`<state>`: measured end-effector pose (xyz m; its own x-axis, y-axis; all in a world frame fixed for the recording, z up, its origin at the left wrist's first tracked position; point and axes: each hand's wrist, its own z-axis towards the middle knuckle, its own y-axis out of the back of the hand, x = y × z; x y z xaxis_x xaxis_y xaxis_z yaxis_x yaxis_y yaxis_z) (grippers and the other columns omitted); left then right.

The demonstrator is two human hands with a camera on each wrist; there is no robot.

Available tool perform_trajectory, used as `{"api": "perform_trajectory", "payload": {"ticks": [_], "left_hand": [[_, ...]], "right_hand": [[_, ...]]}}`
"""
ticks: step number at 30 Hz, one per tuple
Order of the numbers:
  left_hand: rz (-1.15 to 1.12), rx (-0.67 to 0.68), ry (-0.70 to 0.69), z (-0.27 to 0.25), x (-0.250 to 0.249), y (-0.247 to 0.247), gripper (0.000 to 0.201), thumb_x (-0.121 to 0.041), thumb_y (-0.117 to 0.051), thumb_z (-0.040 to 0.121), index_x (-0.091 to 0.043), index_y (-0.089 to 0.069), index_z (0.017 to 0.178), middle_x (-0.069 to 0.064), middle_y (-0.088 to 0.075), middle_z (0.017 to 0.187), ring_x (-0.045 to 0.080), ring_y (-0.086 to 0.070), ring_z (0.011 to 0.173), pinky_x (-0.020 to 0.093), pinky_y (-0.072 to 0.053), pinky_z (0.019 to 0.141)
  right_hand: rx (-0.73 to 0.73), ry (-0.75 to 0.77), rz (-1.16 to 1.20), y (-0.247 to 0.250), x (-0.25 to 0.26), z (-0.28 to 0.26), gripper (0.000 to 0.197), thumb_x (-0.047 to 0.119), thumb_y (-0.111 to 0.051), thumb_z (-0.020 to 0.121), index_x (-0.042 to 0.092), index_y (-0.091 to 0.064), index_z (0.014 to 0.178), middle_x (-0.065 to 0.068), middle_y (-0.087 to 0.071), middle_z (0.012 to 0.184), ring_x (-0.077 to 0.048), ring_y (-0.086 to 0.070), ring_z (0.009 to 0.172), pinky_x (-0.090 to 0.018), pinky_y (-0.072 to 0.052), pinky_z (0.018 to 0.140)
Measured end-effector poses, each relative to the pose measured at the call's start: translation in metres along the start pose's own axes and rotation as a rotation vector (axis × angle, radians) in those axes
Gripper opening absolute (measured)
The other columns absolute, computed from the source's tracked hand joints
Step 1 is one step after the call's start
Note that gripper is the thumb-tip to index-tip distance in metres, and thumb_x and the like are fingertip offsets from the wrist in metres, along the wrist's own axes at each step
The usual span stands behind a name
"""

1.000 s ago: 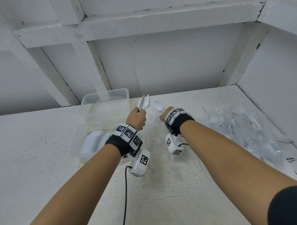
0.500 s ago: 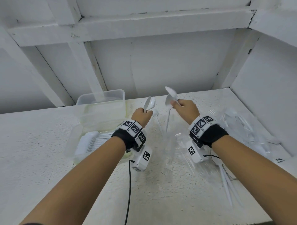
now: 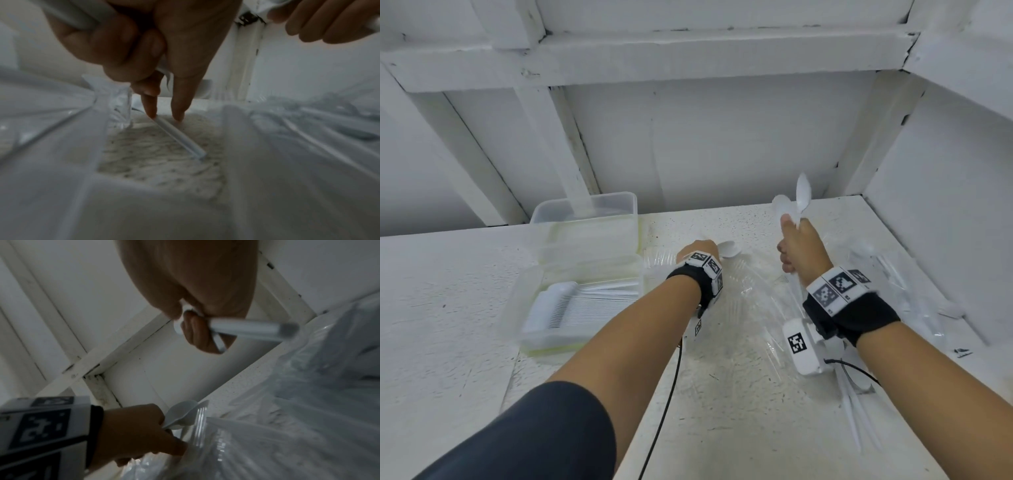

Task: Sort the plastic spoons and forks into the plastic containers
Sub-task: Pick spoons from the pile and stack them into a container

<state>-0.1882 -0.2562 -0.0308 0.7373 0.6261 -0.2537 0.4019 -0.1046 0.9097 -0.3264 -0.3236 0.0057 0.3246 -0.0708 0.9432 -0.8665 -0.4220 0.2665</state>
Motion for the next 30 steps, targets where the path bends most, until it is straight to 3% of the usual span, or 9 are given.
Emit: {"api": "perform_trajectory", "payload": {"ticks": [3, 8, 12, 14, 18, 20, 23, 26, 30], "left_hand": [[0.058, -0.007, -0.009, -0.004, -0.003, -0.002, 0.026, -0.019, -0.052, 0.094, -0.002, -0.050, 0.114, 0.014, -0.062, 0.107, 0.029, -0.060, 0.093, 0.032, -0.049, 0.081], [0.074, -0.042, -0.010, -0.005, -0.001, 0.001, 0.016, -0.014, -0.051, 0.092, -0.008, -0.049, 0.077, 0.008, -0.058, 0.086, 0.023, -0.053, 0.073, 0.026, -0.041, 0.066], [-0.062, -0.046, -0.012, -0.008, -0.002, 0.002, 0.024, -0.018, -0.042, 0.094, -0.003, -0.054, 0.109, 0.016, -0.055, 0.116, 0.030, -0.059, 0.093, 0.032, -0.043, 0.072], [-0.136, -0.094, -0.038, -0.011, 0.000, 0.004, 0.029, -0.021, -0.039, 0.094, -0.003, -0.047, 0.116, 0.015, -0.054, 0.111, 0.031, -0.057, 0.089, 0.033, -0.041, 0.069], [-0.342, -0.206, -0.094, -0.023, 0.011, 0.013, 0.021, -0.021, -0.042, 0.092, -0.008, -0.041, 0.109, 0.008, -0.052, 0.082, 0.026, -0.050, 0.066, 0.029, -0.036, 0.057], [-0.431, -0.230, -0.106, -0.029, 0.018, 0.015, 0.028, -0.020, -0.044, 0.091, -0.008, -0.042, 0.117, 0.011, -0.057, 0.083, 0.027, -0.051, 0.067, 0.028, -0.037, 0.059], [-0.492, -0.216, -0.116, -0.037, 0.025, 0.015, 0.031, -0.020, -0.043, 0.092, -0.005, -0.047, 0.120, 0.013, -0.065, 0.098, 0.025, -0.053, 0.073, 0.028, -0.038, 0.062], [-0.547, -0.189, -0.140, -0.048, 0.027, 0.012, 0.025, -0.014, -0.041, 0.092, -0.002, -0.054, 0.110, 0.008, -0.060, 0.086, 0.013, -0.046, 0.059, 0.025, -0.032, 0.051], [-0.570, -0.161, -0.113, -0.056, 0.029, 0.007, 0.016, -0.010, -0.036, 0.094, -0.003, -0.050, 0.092, 0.002, -0.048, 0.070, 0.010, -0.039, 0.056, 0.022, -0.028, 0.051]], "right_hand": [[0.071, -0.017, -0.110, 0.009, -0.011, -0.001, 0.013, 0.017, -0.043, 0.096, 0.011, -0.047, 0.086, -0.002, -0.038, 0.065, -0.012, -0.035, 0.052, -0.022, -0.032, 0.046], [0.068, -0.023, -0.074, 0.027, -0.012, -0.012, 0.017, 0.017, -0.040, 0.098, 0.009, -0.055, 0.100, -0.003, -0.045, 0.070, -0.014, -0.045, 0.060, -0.024, -0.044, 0.055], [0.061, -0.044, -0.051, 0.037, -0.013, -0.020, 0.018, 0.025, -0.038, 0.098, 0.014, -0.051, 0.103, -0.002, -0.042, 0.064, -0.013, -0.038, 0.052, -0.023, -0.037, 0.046], [0.057, -0.021, -0.164, 0.044, -0.017, -0.021, 0.017, 0.026, -0.041, 0.096, 0.015, -0.054, 0.099, -0.002, -0.041, 0.063, -0.012, -0.033, 0.049, -0.020, -0.031, 0.042], [0.064, 0.104, -0.506, 0.064, -0.027, -0.025, 0.026, 0.019, -0.052, 0.092, 0.007, -0.053, 0.070, 0.000, -0.041, 0.059, -0.012, -0.035, 0.051, -0.021, -0.026, 0.047], [0.086, 0.118, -0.633, 0.074, -0.034, -0.030, 0.036, 0.019, -0.053, 0.092, 0.011, -0.043, 0.057, -0.001, -0.043, 0.058, -0.013, -0.038, 0.055, -0.024, -0.027, 0.051], [0.140, 0.083, -0.811, 0.085, -0.043, -0.039, 0.032, 0.018, -0.053, 0.090, 0.012, -0.046, 0.060, -0.004, -0.050, 0.063, -0.017, -0.047, 0.061, -0.024, -0.032, 0.053], [0.243, 0.009, -0.999, 0.092, -0.051, -0.048, 0.016, 0.020, -0.060, 0.087, 0.009, -0.057, 0.075, -0.006, -0.058, 0.075, -0.019, -0.054, 0.070, -0.020, -0.036, 0.053], [0.299, -0.082, -1.183, 0.092, -0.063, -0.062, 0.027, 0.031, -0.069, 0.080, 0.013, -0.049, 0.078, -0.001, -0.053, 0.078, -0.019, -0.054, 0.078, -0.022, -0.037, 0.057]]}}
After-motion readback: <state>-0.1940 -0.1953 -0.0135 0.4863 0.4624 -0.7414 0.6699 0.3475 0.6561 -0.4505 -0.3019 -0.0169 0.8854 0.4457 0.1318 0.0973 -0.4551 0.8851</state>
